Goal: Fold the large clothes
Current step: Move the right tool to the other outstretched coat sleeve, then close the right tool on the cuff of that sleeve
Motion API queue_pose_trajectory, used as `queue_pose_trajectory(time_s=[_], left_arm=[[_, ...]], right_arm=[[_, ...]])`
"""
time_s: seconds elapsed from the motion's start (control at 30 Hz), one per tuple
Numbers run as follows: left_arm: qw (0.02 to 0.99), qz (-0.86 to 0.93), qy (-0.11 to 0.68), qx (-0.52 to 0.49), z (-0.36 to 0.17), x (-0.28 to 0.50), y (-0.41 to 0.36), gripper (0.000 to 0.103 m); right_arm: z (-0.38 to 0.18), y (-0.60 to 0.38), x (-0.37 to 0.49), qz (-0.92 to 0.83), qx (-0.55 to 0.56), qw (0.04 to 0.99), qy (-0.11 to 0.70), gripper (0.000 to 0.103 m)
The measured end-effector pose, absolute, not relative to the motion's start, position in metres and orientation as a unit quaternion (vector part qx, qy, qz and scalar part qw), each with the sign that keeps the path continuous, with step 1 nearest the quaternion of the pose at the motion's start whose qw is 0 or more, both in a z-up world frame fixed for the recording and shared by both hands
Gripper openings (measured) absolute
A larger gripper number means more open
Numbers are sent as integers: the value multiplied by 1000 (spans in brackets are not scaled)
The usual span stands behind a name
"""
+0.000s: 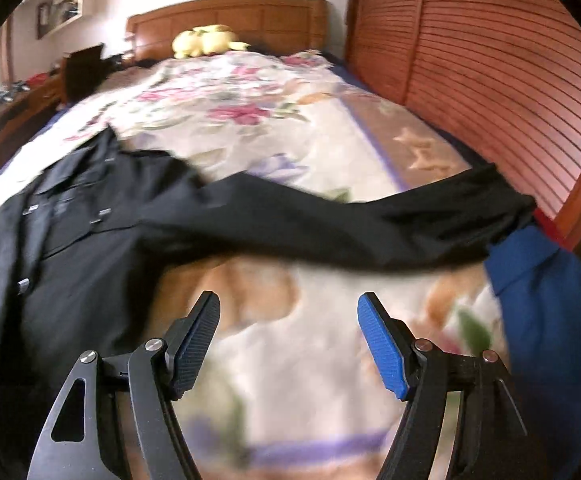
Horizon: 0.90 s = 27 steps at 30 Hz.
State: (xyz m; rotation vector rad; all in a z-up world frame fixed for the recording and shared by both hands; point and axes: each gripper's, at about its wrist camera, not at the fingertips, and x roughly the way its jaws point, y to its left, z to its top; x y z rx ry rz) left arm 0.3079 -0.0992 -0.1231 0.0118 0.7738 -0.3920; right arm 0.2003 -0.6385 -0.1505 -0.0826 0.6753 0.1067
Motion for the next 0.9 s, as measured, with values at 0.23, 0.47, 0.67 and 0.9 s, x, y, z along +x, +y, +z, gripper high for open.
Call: queue_pose_trajectory(time_s=[0.23, 0.47, 0.67, 0.9], left_arm=[[904, -201, 378, 14, -131, 306, -104, 47], [900, -202, 387, 1, -134, 309, -101, 47], [900, -202, 387, 1, -135, 309, -101, 47], [901, -200, 385, 1, -134, 309, -100, 47]], right_arm=[[-154, -655, 263, 1, -71, 928, 365, 73], [-160, -664, 298, -2, -105, 906, 409, 73], [-170, -666, 320, -9, -159, 884, 440, 73], [-187, -659, 335, -18, -194, 866, 460, 73]])
